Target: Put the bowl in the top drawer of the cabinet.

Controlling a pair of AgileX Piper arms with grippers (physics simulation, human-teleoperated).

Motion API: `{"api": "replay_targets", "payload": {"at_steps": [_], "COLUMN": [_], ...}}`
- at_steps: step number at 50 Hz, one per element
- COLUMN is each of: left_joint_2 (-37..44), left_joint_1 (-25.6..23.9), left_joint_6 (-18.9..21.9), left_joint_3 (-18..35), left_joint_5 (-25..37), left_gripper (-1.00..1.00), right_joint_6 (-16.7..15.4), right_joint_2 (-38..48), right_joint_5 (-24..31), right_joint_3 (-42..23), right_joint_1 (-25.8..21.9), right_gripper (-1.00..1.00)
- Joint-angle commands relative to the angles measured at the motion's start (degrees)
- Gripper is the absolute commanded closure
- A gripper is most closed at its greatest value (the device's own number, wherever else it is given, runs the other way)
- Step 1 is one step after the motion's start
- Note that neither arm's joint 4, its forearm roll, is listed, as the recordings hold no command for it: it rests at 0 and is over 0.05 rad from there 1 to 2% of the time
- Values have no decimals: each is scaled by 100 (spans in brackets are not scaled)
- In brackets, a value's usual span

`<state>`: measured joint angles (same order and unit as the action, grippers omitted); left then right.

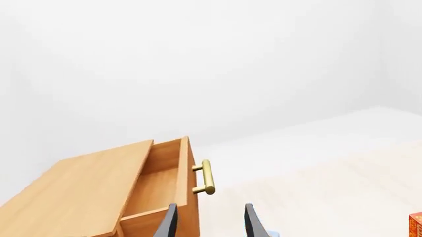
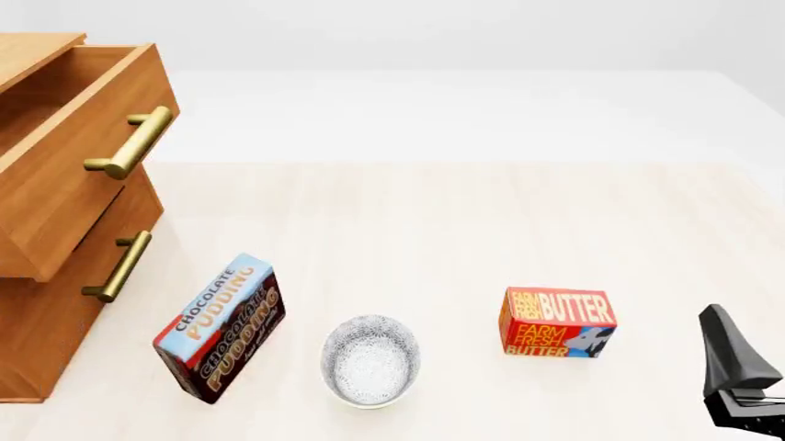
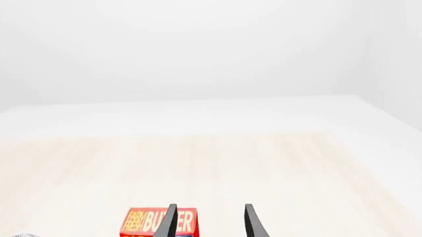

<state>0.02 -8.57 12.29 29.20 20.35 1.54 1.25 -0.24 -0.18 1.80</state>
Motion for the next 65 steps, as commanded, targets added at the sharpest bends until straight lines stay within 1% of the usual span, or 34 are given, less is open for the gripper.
{"api": "replay_targets", "payload": {"at_steps": [1, 3, 4, 10, 13, 18, 20, 23, 24, 27, 28, 30, 31, 32, 35, 36, 39, 40, 43, 45, 47, 48, 49, 54, 57, 65], "left_joint_2": [19, 98, 212, 511, 807, 1030, 1237, 1238, 1536, 1628, 1779, 1818, 1867, 2018, 2093, 2269, 2348, 2516, 2655, 2858, 2928, 2954, 3104, 3319, 3582, 3984], "left_joint_1": [-210, -226, -220, -259, -231, -210, -230, -230, -156, -156, -116, -105, -74, -34, -30, 14, 10, 46, 101, 247, 280, 299, 413, 500, 655, 885], "left_joint_6": [407, 499, 429, 572, 477, 410, 336, 336, 40, -17, -227, -222, -247, -355, -406, -651, -539, -710, -739, -944, -1010, -892, -1081, -1098, -1226, -1368], "left_joint_3": [575, 661, 759, 1027, 1318, 1470, 1603, 1604, 1782, 1841, 1955, 1988, 2015, 2106, 2182, 2343, 2436, 2594, 2715, 2857, 2887, 2891, 2937, 3001, 3079, 3112], "left_joint_5": [435, 438, 447, 448, 462, 418, 400, 400, 418, 423, 452, 452, 445, 453, 471, 531, 527, 583, 579, 609, 608, 563, 553, 464, 386, 149], "left_gripper": [-100, -100, -100, -100, -100, -100, -100, -100, -100, -100, -100, -100, -100, -100, -100, -100, -100, -100, -100, -100, -100, -100, -100, -100, -100, -100], "right_joint_6": [0, 0, 0, 1, -1, 0, -1, -1, 0, 1, 0, -1, 1, -1, 1, 0, 0, 0, 0, 1, 1, -1, -2, -1, 0, 0], "right_joint_2": [1, 0, 3, 0, -1, 0, 8, 9, 0, 4, 1, 2, 2, 0, 1, 3, 1, 1, 0, 0, 1, -1, 0, 0, -1, 3], "right_joint_5": [-1, 0, -1, 0, 0, 0, -4, -5, 0, -2, -1, -1, -1, 0, -1, -1, -1, 0, 0, 0, 0, 0, 0, 0, 0, -2], "right_joint_3": [0, 0, 0, 0, 0, 0, 0, 0, 0, 0, 0, 0, 0, 0, 0, 0, 0, 0, 0, 0, 0, 0, 0, 0, 0, 0], "right_joint_1": [1, 0, 0, -1, 1, 0, 0, 0, -1, 0, 0, 0, 0, 0, -1, 0, 0, 0, 0, -1, 0, 1, -1, 1, 2, -1], "right_gripper": [-100, -100, -100, -100, -100, -100, -100, -100, -100, -100, -100, -100, -100, -100, -100, -100, -100, -100, -100, -100, -100, -100, -100, -100, -100, -100]}}
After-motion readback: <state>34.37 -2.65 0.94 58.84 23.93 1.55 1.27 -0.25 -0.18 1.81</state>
